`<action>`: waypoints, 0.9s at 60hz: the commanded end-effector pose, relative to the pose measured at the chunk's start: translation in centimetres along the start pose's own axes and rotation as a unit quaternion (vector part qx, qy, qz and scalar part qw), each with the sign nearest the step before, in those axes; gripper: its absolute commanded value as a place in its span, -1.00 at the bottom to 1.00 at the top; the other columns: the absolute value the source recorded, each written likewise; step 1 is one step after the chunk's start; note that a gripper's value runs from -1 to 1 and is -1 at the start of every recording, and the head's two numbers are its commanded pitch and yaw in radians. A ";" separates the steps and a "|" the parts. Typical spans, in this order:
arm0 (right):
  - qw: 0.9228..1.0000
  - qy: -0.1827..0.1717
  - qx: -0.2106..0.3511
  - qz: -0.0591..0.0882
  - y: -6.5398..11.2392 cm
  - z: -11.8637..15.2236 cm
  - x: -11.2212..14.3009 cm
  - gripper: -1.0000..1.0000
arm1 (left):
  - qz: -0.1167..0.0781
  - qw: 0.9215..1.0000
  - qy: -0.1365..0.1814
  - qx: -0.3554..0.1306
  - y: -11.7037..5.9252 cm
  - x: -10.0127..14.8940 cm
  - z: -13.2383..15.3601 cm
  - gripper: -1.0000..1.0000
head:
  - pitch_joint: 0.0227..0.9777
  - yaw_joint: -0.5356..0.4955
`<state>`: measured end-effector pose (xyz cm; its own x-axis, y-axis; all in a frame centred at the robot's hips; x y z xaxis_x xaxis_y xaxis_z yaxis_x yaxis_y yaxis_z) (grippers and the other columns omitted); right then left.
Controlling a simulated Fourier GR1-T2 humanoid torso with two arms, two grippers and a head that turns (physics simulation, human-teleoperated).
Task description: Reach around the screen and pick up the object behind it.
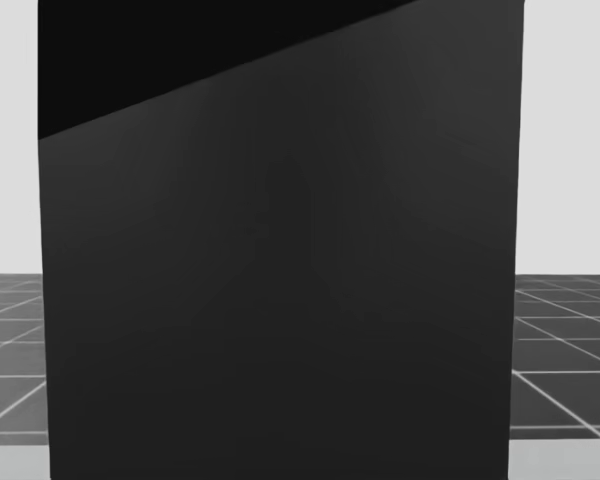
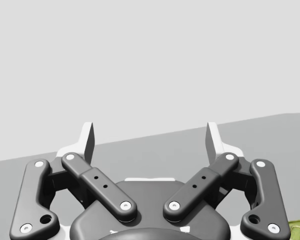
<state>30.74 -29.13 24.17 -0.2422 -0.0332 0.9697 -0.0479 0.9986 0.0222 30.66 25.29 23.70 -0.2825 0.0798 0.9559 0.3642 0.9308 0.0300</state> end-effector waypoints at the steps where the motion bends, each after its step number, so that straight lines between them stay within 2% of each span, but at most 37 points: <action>1: 1.000 -0.012 -0.018 0.021 0.2 0.5 0.0 -1.00 | -0.001 1.000 0.001 0.000 0.0 -0.1 0.0 -1.00 | -0.90 -0.01; 7: 1.000 -0.024 0.000 0.012 0.4 0.5 0.2 -1.00 | -0.002 1.000 0.002 0.000 0.1 -0.1 0.0 -1.00 | -0.90 -0.01; 11: 1.000 -0.014 0.014 0.013 0.6 0.4 0.0 -1.00 | 0.008 1.000 0.011 0.001 0.2 -0.2 0.2 -1.00 | -0.90 -0.02; 15: 0.999 -0.007 0.031 0.010 0.8 0.5 0.0 -1.00 | 0.007 1.000 0.020 -0.006 0.2 -0.2 0.5 -1.00 | -0.90 -0.02; 18: 0.999 -0.004 0.042 0.014 1.1 0.7 0.1 -1.00 | 0.009 1.000 0.024 -0.011 0.1 0.0 0.7 -1.00 | -0.89 -0.02; 19: 0.999 -0.001 0.052 0.010 1.1 0.7 0.2 -1.00 | 0.009 0.999 0.028 -0.015 0.1 0.1 0.8 -1.00 | -0.89 -0.02; 24: 0.997 -0.001 0.071 0.021 1.2 1.4 0.4 -1.00 | 0.001 0.998 0.045 -0.038 -0.2 0.6 1.5 -1.00 | -0.88 -0.03; 34: 0.993 0.010 0.116 0.028 0.2 3.3 -0.1 -1.00 | -0.020 0.991 0.088 -0.096 -0.3 0.6 3.8 -1.00 | -0.88 -0.03; 38: 0.990 0.007 0.142 0.027 -0.3 4.2 -0.2 -1.00 | -0.026 0.988 0.101 -0.118 0.0 0.5 4.6 -1.00 | -0.87 -0.02; 42: 0.985 -0.002 0.168 0.034 -0.8 5.1 -0.2 -1.00 | -0.015 0.984 0.110 -0.141 0.6 0.6 5.4 -1.00 | -0.87 -0.02; 49: 0.976 -0.012 0.214 0.031 -1.5 6.5 0.2 -1.00 | -0.001 0.978 0.114 -0.174 1.8 1.0 6.2 -1.00 | -0.87 -0.03; 53: 0.968 -0.017 0.247 0.035 -1.6 7.3 0.4 -1.00 | 0.002 0.974 0.116 -0.195 2.4 1.2 6.5 -1.00 | -0.87 -0.03; 54: 0.963 -0.017 0.265 0.036 -1.7 7.7 0.5 -1.00 | 0.004 0.971 0.119 -0.206 2.6 1.3 6.6 -1.00 | -0.87 -0.03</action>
<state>25.38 -31.04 22.93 -0.2718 0.0234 0.9621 -0.4064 0.9034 -0.1368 26.31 29.09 23.21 -0.1045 -0.0339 0.9939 0.6316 0.7698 0.0927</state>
